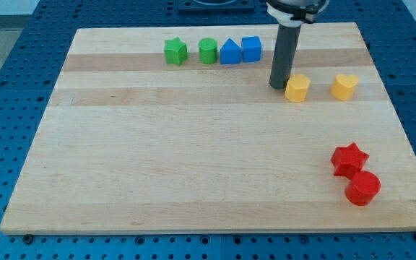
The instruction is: Slide the red star in line with yellow blocks
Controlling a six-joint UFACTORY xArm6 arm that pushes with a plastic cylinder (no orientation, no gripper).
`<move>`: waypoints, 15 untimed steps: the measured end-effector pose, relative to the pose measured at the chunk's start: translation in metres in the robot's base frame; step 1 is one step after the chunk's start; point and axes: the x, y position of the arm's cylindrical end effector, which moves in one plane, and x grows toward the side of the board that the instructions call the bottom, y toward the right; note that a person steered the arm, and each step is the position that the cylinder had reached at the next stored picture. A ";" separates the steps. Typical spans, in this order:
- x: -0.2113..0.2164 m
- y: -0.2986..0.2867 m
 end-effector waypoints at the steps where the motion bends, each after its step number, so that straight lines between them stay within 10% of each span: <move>1: 0.001 -0.006; 3: 0.052 -0.036; 6: 0.095 0.141; 8: 0.210 0.143; 15: 0.171 -0.017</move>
